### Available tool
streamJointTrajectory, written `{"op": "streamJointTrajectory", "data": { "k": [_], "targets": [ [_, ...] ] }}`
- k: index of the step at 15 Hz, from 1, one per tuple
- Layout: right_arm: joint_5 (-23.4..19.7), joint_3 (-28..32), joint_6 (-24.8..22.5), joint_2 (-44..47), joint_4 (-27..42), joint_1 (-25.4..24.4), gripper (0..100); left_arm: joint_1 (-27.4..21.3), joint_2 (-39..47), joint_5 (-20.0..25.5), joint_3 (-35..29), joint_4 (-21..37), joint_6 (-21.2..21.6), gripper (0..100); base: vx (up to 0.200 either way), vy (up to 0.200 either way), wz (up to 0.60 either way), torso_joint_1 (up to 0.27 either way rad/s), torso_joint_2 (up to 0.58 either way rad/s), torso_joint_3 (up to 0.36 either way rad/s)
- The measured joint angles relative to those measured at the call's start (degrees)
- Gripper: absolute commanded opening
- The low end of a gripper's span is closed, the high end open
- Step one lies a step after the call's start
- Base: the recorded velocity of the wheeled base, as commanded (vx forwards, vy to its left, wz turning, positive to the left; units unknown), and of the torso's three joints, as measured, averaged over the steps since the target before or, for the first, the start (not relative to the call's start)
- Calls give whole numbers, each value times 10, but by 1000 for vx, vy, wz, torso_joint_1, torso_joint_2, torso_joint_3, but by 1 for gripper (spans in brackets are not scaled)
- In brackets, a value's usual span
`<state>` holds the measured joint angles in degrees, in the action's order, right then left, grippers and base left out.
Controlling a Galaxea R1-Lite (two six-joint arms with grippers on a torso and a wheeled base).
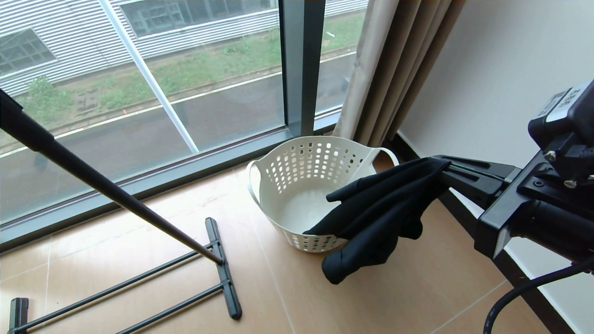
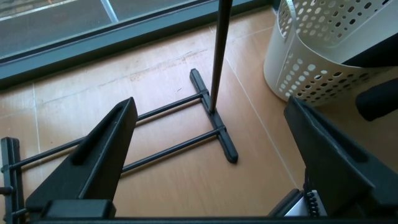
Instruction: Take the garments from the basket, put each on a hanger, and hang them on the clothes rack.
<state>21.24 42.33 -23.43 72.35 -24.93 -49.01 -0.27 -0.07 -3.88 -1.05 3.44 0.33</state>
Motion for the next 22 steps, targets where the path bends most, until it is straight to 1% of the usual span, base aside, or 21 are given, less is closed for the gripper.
{"op": "streamJointTrajectory", "data": {
  "k": [2, 4, 14, 22],
  "targets": [
    [-38, -1, 1, 4, -1, 14, 0, 0, 0, -1, 0, 0, -1, 100, 0, 0, 0, -5, 5, 198],
    [-55, -5, 1, 8, -1, 32, 0, 0, 0, -1, 0, 0, -1, 100, 0, 0, 0, -5, 2, 205],
    [-57, -7, 1, 18, -2, 62, 0, 0, 0, -2, 0, 1, -7, 100, 0, 0, 0, 7, -13, 192],
    [-57, -2, 5, 28, -2, 73, 0, 0, 0, -2, 0, 0, -7, 100, 0, 0, 0, 156, -405, -56]
  ]
}}
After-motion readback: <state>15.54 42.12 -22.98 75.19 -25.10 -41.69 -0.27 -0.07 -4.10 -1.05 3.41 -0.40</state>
